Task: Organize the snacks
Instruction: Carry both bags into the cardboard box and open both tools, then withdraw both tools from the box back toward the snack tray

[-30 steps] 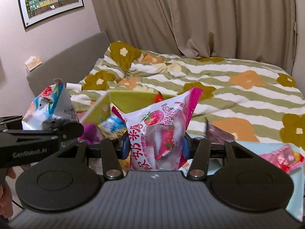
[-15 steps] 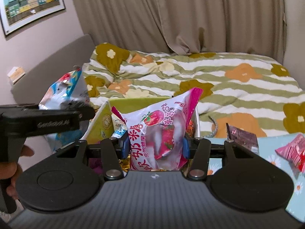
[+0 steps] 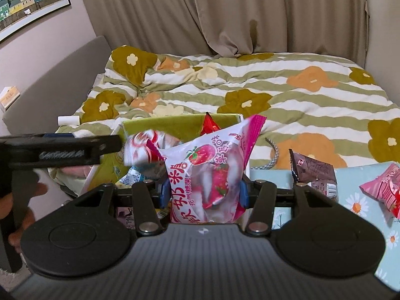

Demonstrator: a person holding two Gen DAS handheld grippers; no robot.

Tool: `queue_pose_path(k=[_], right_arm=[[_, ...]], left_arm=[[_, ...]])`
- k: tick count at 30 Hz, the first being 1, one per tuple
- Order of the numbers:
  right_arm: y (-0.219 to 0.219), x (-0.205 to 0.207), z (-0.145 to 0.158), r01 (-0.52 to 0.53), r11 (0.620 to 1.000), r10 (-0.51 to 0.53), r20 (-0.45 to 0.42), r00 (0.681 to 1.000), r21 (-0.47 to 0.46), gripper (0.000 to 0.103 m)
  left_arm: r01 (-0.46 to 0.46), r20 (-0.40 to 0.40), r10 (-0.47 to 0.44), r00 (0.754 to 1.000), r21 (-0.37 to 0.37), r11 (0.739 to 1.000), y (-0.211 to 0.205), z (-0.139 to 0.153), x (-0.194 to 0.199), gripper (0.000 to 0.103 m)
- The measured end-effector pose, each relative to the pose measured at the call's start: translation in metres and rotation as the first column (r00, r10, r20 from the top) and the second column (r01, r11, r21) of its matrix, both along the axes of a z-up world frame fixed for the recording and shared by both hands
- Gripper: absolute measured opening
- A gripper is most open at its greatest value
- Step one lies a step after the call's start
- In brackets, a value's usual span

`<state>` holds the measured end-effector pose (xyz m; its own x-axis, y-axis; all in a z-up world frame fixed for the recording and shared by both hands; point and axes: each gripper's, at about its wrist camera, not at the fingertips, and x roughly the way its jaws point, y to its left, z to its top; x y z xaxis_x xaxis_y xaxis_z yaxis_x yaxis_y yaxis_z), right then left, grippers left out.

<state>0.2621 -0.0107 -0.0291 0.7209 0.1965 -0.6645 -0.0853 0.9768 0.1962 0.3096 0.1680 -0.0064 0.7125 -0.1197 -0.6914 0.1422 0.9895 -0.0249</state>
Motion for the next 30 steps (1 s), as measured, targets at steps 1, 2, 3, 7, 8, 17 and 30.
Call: queue_pose_path(k=[1,2,3,7,8,17,30], right_arm=[[-0.001,0.001,0.0,-0.006,1.0,0.006,-0.003,1.0,0.0,0.066],[-0.001,0.002,0.0,-0.013,1.0,0.013,-0.006,1.0,0.0,0.066],[-0.001,0.003,0.0,-0.021,1.0,0.021,-0.007,1.0,0.0,0.066],[0.003,0.009,0.003,-0.053,0.999,0.053,-0.005,0.999,-0.004,0.066],[0.004,0.01,0.004,-0.062,0.998,0.062,-0.003,0.998,-0.005,0.066],[0.025,0.027,-0.005,-0.116,0.993,0.116,-0.043,0.992,0.0,0.075],[0.028,-0.001,-0.018,-0.123,0.992,0.123,-0.005,0.992,-0.026,0.103]], left_arm=[[-0.012,-0.003,0.012,1.0,-0.013,1.0,0.003,0.0,-0.005,0.102],[-0.022,-0.007,0.022,1.0,-0.026,0.999,0.006,0.001,-0.008,0.102],[-0.036,-0.009,0.035,0.999,-0.041,0.999,0.009,0.001,-0.013,0.102],[-0.078,-0.007,0.078,0.997,-0.06,0.995,0.017,0.004,-0.028,0.102],[-0.086,-0.005,0.085,0.996,-0.058,0.995,0.019,0.003,-0.031,0.102],[-0.129,-0.02,0.129,0.991,-0.039,0.991,0.029,-0.006,-0.049,0.102],[-0.134,-0.042,0.132,0.99,-0.043,0.99,0.033,-0.015,-0.073,0.102]])
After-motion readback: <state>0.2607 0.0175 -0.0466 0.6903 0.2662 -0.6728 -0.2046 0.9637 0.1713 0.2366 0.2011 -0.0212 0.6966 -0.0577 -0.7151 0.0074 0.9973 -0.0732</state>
